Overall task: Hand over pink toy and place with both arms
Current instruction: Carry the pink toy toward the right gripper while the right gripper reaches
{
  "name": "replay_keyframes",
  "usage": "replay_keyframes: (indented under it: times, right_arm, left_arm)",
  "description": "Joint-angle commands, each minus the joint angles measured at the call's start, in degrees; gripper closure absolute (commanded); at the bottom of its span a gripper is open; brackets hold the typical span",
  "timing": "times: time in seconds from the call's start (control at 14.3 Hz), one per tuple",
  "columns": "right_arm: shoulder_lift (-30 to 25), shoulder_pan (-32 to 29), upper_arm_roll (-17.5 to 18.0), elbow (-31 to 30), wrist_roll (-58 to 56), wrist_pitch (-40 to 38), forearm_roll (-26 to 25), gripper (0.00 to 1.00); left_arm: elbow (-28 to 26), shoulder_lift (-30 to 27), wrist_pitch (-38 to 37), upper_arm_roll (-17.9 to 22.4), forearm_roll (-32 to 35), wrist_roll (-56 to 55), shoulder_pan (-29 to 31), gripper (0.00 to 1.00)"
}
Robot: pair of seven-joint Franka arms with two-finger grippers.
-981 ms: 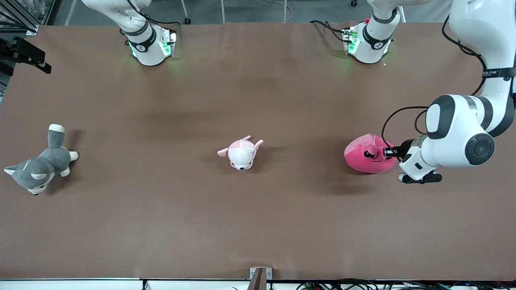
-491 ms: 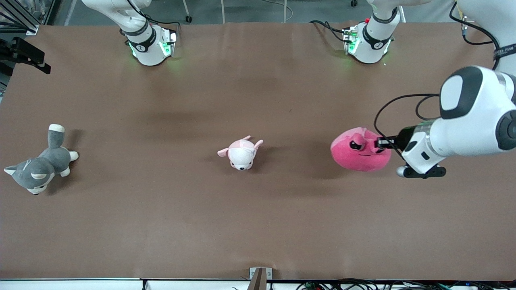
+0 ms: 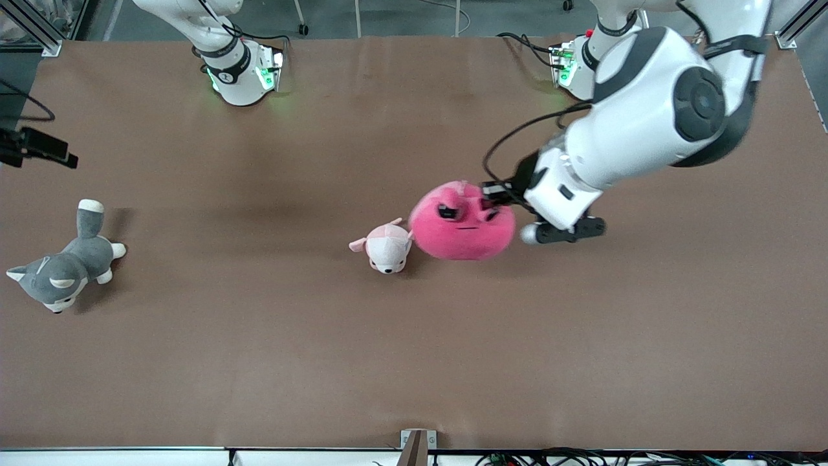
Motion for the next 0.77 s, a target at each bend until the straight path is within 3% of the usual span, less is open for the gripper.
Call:
replay_keyframes:
  times: [0.0,0.14,0.28,0.49,0.7]
  right_arm:
    - [3.0,-0.6,0.5,0.6,-0.4,1.0,0.3,0.00]
    - [3.2,0.1,0.6,0.1,0.5,3.4,0.8,0.00]
    - [4.0,0.8,0.7,0.1,2.8,4.3,5.1,0.00]
    - [4.3,3.4,0.9,-0.1,12.6,4.9,9.8,0.00]
    - [4.2,8.1,0.9,0.0,29.3,6.1,10.9,0.00]
  left_arm:
    - [2.8,3.0,7.7,0.0,-2.8,-4.7,-4.8,1.00]
    - [3.6,5.3,14.4,0.0,-2.8,-7.7,-9.2,1.00]
    - [4.2,6.6,19.1,0.5,-2.8,-9.2,-12.9,1.00]
    - [4.2,7.7,24.2,0.6,-2.8,-10.2,-17.0,1.00]
    - [4.2,9.1,29.4,1.7,-2.7,-11.8,-20.0,1.00]
